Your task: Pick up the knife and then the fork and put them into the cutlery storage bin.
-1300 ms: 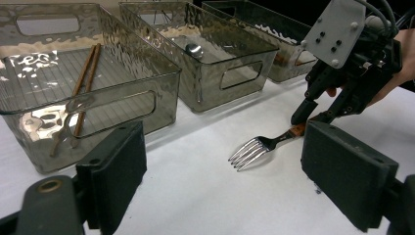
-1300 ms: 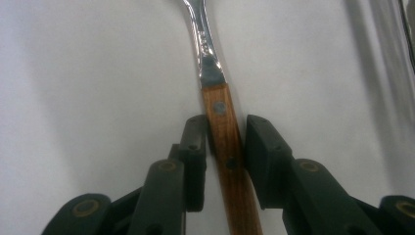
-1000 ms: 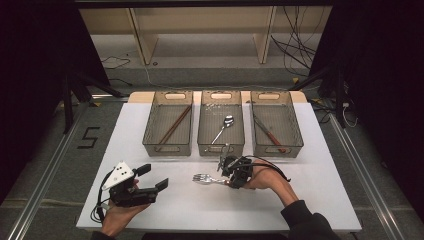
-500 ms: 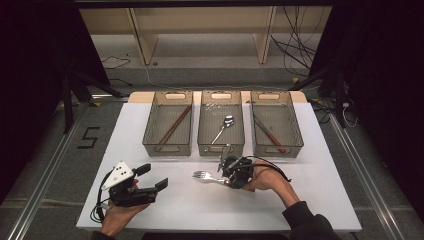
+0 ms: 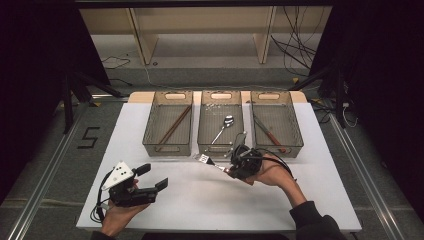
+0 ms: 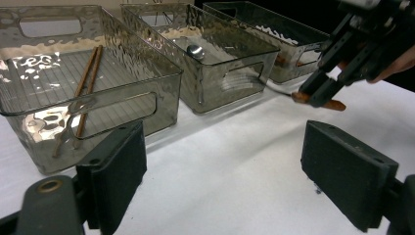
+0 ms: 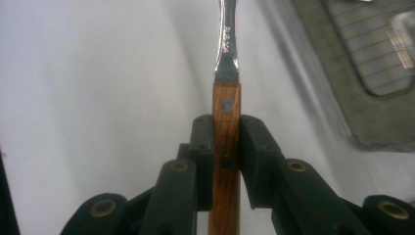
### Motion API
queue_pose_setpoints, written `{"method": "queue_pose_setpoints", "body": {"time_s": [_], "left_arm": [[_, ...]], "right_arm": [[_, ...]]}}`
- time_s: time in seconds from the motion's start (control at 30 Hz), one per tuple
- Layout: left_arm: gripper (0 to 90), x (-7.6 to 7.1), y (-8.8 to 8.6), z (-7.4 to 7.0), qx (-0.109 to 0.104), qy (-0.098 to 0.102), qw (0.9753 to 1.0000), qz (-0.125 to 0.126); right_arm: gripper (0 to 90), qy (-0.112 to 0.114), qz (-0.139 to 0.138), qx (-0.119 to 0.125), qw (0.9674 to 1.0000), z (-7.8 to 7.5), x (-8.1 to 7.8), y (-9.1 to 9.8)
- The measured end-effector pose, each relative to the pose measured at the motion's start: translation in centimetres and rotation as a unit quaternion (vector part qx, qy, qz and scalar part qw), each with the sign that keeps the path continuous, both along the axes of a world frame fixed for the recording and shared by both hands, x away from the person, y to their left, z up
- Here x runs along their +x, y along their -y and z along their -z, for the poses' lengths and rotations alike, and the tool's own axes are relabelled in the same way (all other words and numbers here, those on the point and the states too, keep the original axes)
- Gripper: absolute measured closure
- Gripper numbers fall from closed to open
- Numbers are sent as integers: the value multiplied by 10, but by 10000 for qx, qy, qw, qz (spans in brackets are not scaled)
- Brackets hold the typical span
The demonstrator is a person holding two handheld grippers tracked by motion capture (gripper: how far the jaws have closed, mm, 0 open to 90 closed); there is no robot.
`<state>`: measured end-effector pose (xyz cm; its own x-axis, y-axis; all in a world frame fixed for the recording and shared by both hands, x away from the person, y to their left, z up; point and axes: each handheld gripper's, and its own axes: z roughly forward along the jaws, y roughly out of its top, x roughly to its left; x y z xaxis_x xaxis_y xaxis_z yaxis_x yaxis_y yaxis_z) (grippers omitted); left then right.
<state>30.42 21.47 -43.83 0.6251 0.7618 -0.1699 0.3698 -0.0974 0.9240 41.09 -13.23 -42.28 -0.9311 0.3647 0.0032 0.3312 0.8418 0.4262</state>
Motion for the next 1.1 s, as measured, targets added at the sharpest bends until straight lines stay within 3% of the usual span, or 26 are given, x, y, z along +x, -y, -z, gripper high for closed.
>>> {"method": "queue_pose_setpoints", "body": {"time_s": [0.07,0.17,0.33,0.37,0.67,0.83,1.1], "left_arm": [[166,0,0,0,18,1,10000,8],[166,0,0,0,22,-1,10000,6],[166,0,0,0,26,-1,10000,3],[166,0,0,0,28,1,10000,4],[166,0,0,0,27,-1,10000,-1],[166,0,0,0,23,-3,10000,-3],[166,0,0,0,-16,18,10000,-25]], "right_arm": [[772,-42,178,171,9997,-6,0,5],[772,93,265,403,9988,-13,4,13],[772,161,612,612,9961,-25,8,25],[772,230,564,631,9961,-27,9,28],[772,348,985,1004,9894,-44,17,47],[772,439,1283,1145,9841,-53,24,60],[772,599,2008,1321,9688,-67,44,89]]}}
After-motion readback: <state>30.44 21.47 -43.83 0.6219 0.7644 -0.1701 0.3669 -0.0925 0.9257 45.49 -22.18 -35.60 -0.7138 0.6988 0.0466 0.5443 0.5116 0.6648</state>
